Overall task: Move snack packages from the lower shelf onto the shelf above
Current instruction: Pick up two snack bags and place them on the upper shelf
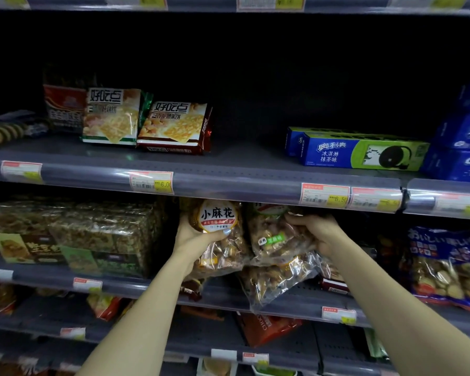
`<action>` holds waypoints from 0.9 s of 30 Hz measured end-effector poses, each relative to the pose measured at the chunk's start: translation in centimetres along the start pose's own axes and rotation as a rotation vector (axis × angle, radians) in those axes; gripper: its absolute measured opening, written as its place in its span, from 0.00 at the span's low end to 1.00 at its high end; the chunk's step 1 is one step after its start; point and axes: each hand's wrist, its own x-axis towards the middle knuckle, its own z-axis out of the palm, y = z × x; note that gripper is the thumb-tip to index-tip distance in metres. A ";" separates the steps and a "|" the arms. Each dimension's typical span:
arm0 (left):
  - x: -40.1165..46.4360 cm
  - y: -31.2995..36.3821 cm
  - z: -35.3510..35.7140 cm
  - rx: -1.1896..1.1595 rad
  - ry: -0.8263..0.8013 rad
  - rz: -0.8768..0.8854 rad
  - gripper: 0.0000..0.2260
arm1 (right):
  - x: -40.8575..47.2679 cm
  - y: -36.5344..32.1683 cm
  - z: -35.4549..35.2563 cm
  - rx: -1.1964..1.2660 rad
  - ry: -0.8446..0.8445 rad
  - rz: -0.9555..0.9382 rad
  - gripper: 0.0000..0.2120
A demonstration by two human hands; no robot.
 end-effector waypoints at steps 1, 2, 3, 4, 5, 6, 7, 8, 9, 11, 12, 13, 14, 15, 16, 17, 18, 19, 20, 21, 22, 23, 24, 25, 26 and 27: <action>-0.5 0.1 -0.3 0.001 -0.008 0.014 0.35 | -0.6 0.4 -0.3 0.029 -0.010 0.020 0.25; -1.0 0.1 -0.7 0.010 -0.015 0.021 0.35 | -1.2 0.9 -0.5 0.058 -0.030 0.029 0.26; -1.6 0.3 -1.1 0.018 -0.022 0.028 0.36 | -1.9 1.4 -0.6 0.082 -0.058 0.039 0.26; -2.2 0.3 -1.6 0.026 -0.030 0.036 0.37 | -2.6 2.0 -0.6 0.099 -0.087 0.045 0.26; -2.8 0.3 -2.1 0.029 -0.036 0.044 0.40 | -3.3 2.6 -0.5 0.105 -0.116 0.045 0.27; -3.5 0.2 -2.7 0.027 -0.041 0.045 0.42 | -3.9 3.0 -0.4 0.101 -0.145 0.045 0.29; -4.2 0.1 -3.3 0.023 -0.041 0.040 0.43 | -4.6 3.4 -0.1 0.097 -0.175 0.050 0.32; -4.8 -0.1 -3.9 0.025 -0.039 0.038 0.44 | -5.4 3.7 0.2 0.091 -0.212 0.058 0.33; -5.4 -0.3 -4.6 0.029 -0.036 0.034 0.46 | -6.0 3.9 0.5 0.088 -0.250 0.066 0.32; -6.4 -0.9 -6.2 0.054 -0.023 0.021 0.49 | -7.2 4.3 1.3 0.063 -0.335 0.086 0.30; -6.8 -1.1 -7.1 0.064 -0.022 0.016 0.50 | -7.8 4.5 1.7 0.055 -0.377 0.104 0.30; -7.3 -1.3 -8.1 0.062 -0.023 0.013 0.51 | -8.2 4.8 2.3 0.055 -0.411 0.124 0.30; -7.8 -1.4 -9.1 0.058 -0.025 0.021 0.51 | -8.6 5.1 2.9 0.054 -0.439 0.142 0.33; -8.2 -1.5 -10.1 0.058 -0.025 0.029 0.50 | -9.0 5.3 3.6 0.049 -0.462 0.152 0.35; -8.8 -1.5 -11.1 0.058 -0.025 0.045 0.49 | -9.5 5.6 4.4 0.047 -0.480 0.151 0.36; -9.3 -1.5 -12.2 0.055 -0.022 0.062 0.48 | -10.0 5.8 5.3 0.053 -0.499 0.140 0.37; -9.8 -1.6 -13.3 0.056 -0.024 0.086 0.47 | -10.6 6.2 6.2 0.062 -0.524 0.128 0.39; -10.3 -1.7 -14.5 0.056 -0.023 0.105 0.46 | -11.2 6.5 7.2 0.071 -0.556 0.119 0.42; -10.6 -1.9 -15.8 0.060 -0.021 0.115 0.46 | -12.1 6.8 8.3 0.074 -0.586 0.109 0.44; -10.9 -2.0 -17.4 0.060 -0.018 0.118 0.46 | -12.9 7.0 9.5 0.071 -0.610 0.096 0.44; -11.2 -2.1 -19.0 0.062 -0.014 0.122 0.47 | -13.7 7.3 10.8 0.064 -0.631 0.081 0.43; -11.5 -2.0 -20.7 0.067 -0.011 0.125 0.49 | -14.4 7.5 12.2 0.058 -0.656 0.072 0.42; -11.8 -2.0 -22.5 0.080 -0.005 0.138 0.50 | -15.1 7.6 13.7 0.057 -0.681 0.066 0.42; -12.0 -1.9 -24.3 0.094 0.000 0.146 0.51 | -15.6 7.9 15.3 0.072 -0.700 0.063 0.41; -12.3 -1.7 -26.0 0.102 0.003 0.153 0.51 | -16.3 8.0 17.0 0.093 -0.715 0.059 0.40; -12.5 -1.5 -27.6 0.104 0.013 0.165 0.51 | -16.9 8.1 18.7 0.112 -0.725 0.052 0.39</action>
